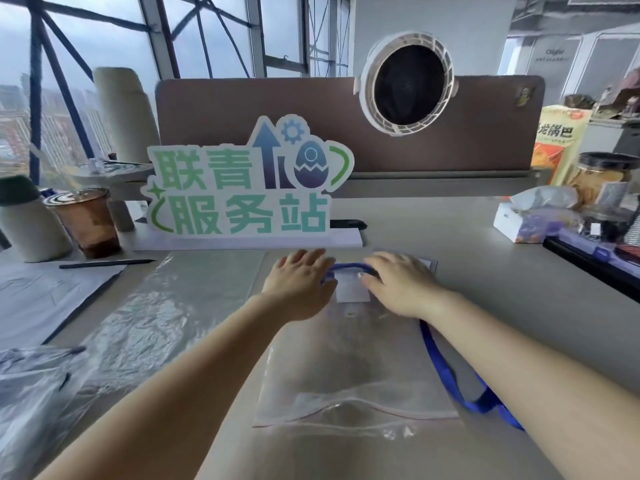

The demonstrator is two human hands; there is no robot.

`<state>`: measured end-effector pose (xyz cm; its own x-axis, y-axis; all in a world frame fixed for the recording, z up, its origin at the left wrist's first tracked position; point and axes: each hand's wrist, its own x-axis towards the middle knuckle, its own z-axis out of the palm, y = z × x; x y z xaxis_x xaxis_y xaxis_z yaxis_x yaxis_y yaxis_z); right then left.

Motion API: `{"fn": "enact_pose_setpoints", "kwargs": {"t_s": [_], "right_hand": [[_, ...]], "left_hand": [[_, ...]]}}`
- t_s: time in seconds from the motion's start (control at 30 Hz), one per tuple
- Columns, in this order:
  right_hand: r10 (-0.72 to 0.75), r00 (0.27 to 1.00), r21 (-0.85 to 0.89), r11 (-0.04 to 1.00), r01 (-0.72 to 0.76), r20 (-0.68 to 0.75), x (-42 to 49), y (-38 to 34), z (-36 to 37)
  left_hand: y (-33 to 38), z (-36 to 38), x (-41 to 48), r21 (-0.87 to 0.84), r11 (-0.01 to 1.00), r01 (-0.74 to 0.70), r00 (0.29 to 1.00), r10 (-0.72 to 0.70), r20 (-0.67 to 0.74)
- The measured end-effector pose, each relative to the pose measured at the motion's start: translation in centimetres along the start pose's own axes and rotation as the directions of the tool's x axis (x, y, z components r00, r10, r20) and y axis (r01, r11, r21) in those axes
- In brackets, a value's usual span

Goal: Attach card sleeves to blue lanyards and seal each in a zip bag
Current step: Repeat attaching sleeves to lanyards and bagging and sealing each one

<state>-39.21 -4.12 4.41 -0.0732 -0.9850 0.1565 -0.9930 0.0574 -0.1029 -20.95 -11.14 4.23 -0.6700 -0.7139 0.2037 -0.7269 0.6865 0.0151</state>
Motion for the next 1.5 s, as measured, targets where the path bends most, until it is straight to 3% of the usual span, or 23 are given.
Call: {"fn": "enact_pose_setpoints", "kwargs": {"t_s": [0.1,0.33,0.53,0.67,0.8,0.97,1.1,1.27,1.4,1.5], "right_hand": [[0.035,0.954,-0.025,0.999,-0.029,0.299,0.7,0.3,2.2],[0.055,0.921,-0.049,0.998,-0.040,0.385,1.5,1.0,2.9],[0.035,0.945,0.001,0.999,-0.037,0.324,1.0,0.9,2.4],[0.023,0.953,-0.016,1.000,-0.019,0.301,0.1,0.2,1.9],[0.000,0.971,0.094,0.995,-0.024,0.241,-1.4,-0.9,-0.6],[-0.071,0.951,0.150,0.988,0.027,0.301,-7.1,-2.5,-1.2],[-0.099,0.920,0.076,0.994,0.076,0.380,-10.6,-3.1,0.1],[-0.104,0.974,0.250,0.967,0.051,0.203,-13.5,-3.7,-1.6],[-0.182,0.943,0.151,0.978,0.144,0.278,-17.5,-4.2,-0.2],[-0.162,0.965,0.130,0.982,0.136,0.208,-18.4,-4.1,0.5]], "left_hand": [[-0.3,2.7,1.0,-0.064,0.994,0.092,0.969,-0.074,0.237],[-1.1,3.6,1.6,-0.036,0.993,0.109,0.941,-0.091,0.325],[-1.2,3.0,0.6,-0.154,0.983,0.096,0.989,-0.077,0.127],[-1.0,2.9,-0.5,-0.120,0.989,0.087,0.978,-0.061,0.201],[-0.3,1.1,-2.0,-0.157,0.986,0.049,0.989,-0.026,0.144],[1.6,-0.3,-7.2,-0.181,0.983,-0.020,0.974,0.060,0.220],[2.5,0.6,-10.3,-0.067,0.996,-0.063,0.946,0.081,0.313],[2.8,-0.7,-13.1,-0.190,0.980,-0.055,0.992,0.075,0.100],[4.5,0.1,-17.4,-0.112,0.986,-0.119,0.970,0.140,0.196],[4.5,0.6,-17.9,-0.140,0.987,-0.083,0.982,0.105,0.158]]}}
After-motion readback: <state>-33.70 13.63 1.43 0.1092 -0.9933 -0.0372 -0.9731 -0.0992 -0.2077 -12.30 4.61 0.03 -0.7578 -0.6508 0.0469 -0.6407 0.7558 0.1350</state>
